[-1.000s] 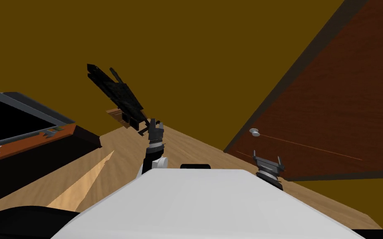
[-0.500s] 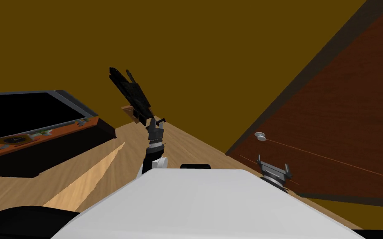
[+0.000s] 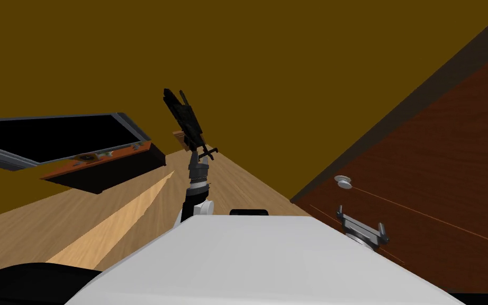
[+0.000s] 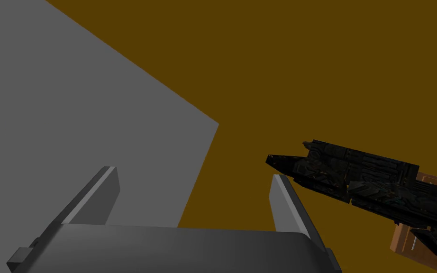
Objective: Pull the door open
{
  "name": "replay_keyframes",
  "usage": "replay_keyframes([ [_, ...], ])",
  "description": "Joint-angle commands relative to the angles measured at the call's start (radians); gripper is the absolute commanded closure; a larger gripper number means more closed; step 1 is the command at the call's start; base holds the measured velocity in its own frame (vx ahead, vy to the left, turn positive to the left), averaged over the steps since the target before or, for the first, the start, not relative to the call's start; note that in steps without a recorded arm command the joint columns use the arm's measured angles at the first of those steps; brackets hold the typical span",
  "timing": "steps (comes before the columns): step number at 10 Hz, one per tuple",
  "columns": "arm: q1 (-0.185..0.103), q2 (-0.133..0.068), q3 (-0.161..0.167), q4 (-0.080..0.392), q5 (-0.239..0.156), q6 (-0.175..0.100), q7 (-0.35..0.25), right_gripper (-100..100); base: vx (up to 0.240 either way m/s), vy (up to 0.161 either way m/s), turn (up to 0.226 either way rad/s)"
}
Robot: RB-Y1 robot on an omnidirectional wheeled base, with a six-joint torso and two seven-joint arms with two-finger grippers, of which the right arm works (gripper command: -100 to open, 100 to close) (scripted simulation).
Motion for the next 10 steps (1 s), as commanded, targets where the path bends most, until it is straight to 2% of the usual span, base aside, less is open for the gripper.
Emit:
replay_keyframes([
  [1, -0.003, 0.001, -0.011, 0.029, -0.016, -0.009, -0.028, -100, -0.072, -0.086, 0.189],
  [3, -0.005, -0.003, -0.024, 0.065, -0.035, -0.017, -0.062, -100, -0.051, -0.073, 0.209],
  [4, -0.008, -0.007, -0.037, 0.098, -0.053, -0.024, -0.093, -100, -0.074, -0.080, 0.387],
  [8, -0.013, -0.014, -0.062, 0.164, -0.089, -0.037, -0.156, -100, -0.072, -0.077, 0.211],
  [10, -0.018, -0.020, -0.084, 0.223, -0.121, -0.050, -0.213, -100, -0.082, -0.078, 0.388],
])
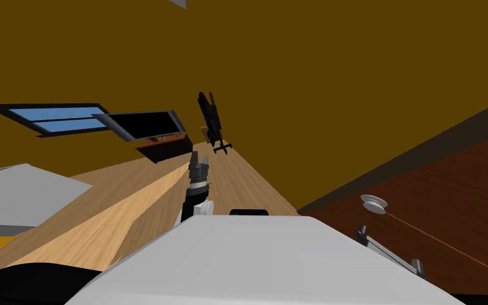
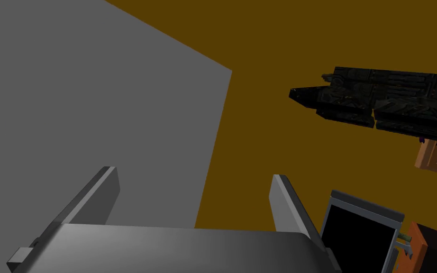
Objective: Pull the door open
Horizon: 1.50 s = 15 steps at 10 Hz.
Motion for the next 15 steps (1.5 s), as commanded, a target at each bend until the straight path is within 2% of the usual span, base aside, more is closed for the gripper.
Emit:
replay_keyframes([
  [1, 0.005, -0.002, -0.013, 0.020, -0.019, -0.001, -0.031, -100, -0.089, -0.086, 0.263],
  [5, -0.002, -0.011, -0.047, 0.108, -0.066, -0.019, -0.115, -100, -0.094, -0.065, 0.322],
  [7, -0.003, -0.012, -0.051, 0.119, -0.072, -0.021, -0.126, -100, -0.054, -0.027, 0.100],
  [13, -0.011, -0.021, -0.089, 0.219, -0.127, -0.042, -0.222, -100, -0.068, -0.031, 0.308],
  [14, -0.019, -0.030, -0.082, 0.235, -0.119, -0.050, -0.221, -100, -0.036, -0.023, 0.050],
  [15, -0.027, -0.036, -0.063, 0.233, -0.106, -0.050, -0.230, -100, 0.086, -0.096, -0.311],
])
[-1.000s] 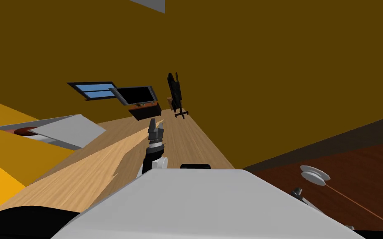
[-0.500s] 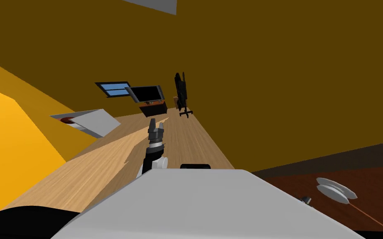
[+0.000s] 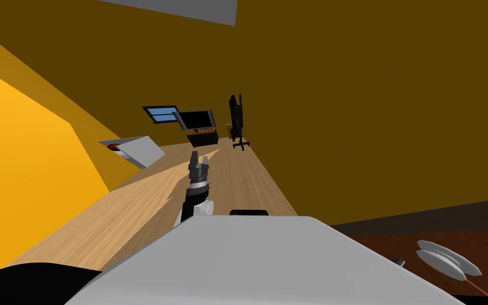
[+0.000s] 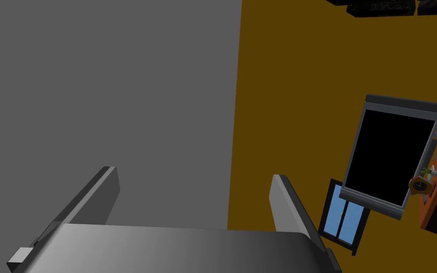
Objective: Pull the door open
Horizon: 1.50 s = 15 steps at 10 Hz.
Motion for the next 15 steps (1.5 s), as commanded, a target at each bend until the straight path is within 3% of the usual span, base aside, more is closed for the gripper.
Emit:
replay_keyframes([
  [1, -0.002, -0.003, 0.014, -0.013, 0.009, 0.005, -0.001, -100, 0.167, -0.152, -0.179],
  [3, -0.005, -0.005, 0.020, -0.014, 0.014, 0.006, -0.003, -100, 0.101, -0.105, -0.037],
  [5, -0.020, -0.017, 0.060, -0.021, 0.042, 0.008, -0.012, -100, 0.154, -0.153, -0.309],
  [7, -0.020, -0.017, 0.060, -0.021, 0.042, 0.008, -0.012, -100, 0.072, -0.085, -0.042],
  [12, -0.044, -0.036, 0.121, -0.032, 0.084, 0.011, -0.026, -100, 0.057, -0.129, -0.211],
  [13, -0.036, -0.029, 0.113, -0.042, 0.079, 0.014, -0.019, -100, 0.020, -0.069, -0.015],
  [14, -0.036, -0.029, 0.113, -0.042, 0.079, 0.014, -0.019, 100, 0.000, 0.000, 0.000],
  [15, -0.036, -0.029, 0.113, -0.042, 0.079, 0.014, -0.019, 100, -0.011, 0.020, -0.002],
])
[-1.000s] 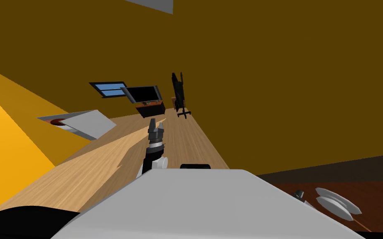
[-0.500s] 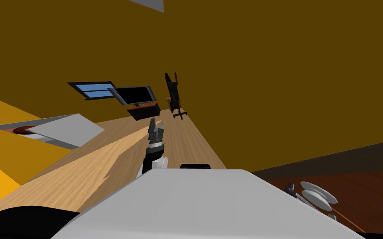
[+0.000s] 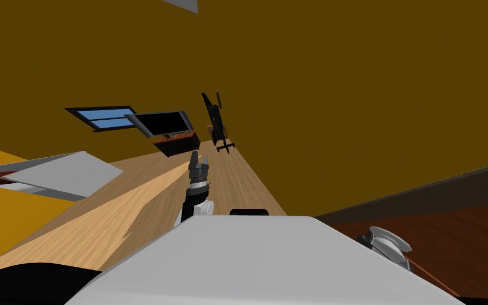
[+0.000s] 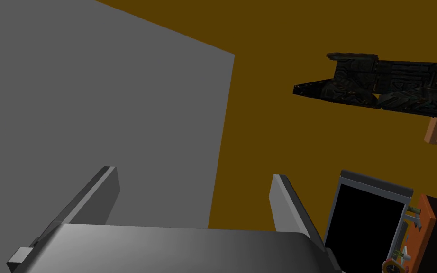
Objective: Pull the door open
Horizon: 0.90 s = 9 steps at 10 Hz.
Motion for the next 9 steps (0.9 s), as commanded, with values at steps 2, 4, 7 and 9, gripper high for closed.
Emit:
replay_keyframes([
  [2, -0.001, 0.002, 0.002, -0.001, 0.001, 0.000, 0.000, 100, -0.009, 0.017, 0.002],
  [4, -0.001, 0.002, 0.002, -0.001, 0.001, 0.000, 0.000, 100, -0.002, 0.004, -0.001],
  [7, 0.002, -0.009, 0.036, -0.001, 0.037, -0.008, -0.034, 100, -0.078, 0.138, -0.023],
  [9, 0.004, -0.017, 0.062, -0.003, 0.064, -0.016, -0.059, 100, -0.182, 0.140, 0.004],
])
